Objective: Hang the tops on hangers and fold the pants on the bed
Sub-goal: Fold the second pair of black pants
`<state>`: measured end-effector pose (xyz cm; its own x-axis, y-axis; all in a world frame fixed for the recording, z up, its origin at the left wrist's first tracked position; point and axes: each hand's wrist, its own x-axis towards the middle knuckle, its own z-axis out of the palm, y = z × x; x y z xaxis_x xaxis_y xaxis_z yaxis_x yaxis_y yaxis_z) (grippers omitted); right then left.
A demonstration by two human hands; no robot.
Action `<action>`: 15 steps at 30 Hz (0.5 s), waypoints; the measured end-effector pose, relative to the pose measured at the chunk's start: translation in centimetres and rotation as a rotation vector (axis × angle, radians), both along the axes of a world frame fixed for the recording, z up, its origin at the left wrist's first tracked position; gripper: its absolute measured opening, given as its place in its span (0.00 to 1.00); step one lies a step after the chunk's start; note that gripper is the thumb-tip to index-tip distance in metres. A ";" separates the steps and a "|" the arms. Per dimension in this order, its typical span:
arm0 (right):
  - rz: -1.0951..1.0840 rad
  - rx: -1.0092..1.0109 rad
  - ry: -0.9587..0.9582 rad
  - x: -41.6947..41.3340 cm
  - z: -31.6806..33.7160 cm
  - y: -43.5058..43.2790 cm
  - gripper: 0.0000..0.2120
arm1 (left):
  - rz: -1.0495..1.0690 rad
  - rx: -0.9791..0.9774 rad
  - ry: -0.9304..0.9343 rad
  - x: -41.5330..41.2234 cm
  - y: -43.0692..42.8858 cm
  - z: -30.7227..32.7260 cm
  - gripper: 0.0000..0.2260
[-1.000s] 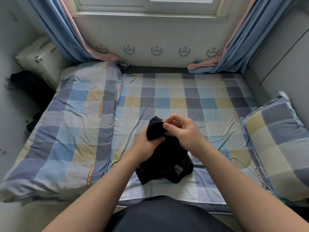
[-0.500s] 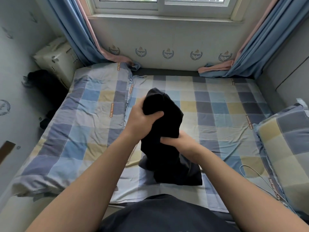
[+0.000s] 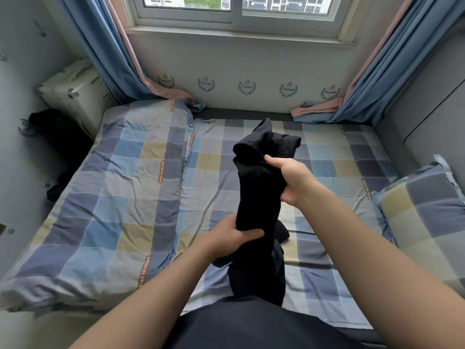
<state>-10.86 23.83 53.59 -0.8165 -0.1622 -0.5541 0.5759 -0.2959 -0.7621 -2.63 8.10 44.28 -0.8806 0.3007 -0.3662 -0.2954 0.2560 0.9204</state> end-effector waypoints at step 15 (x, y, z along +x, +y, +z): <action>0.448 0.291 0.250 8.2 -12.0 2.3 0.21 | 0.462 0.311 0.140 -2.7 0.5 4.5 0.04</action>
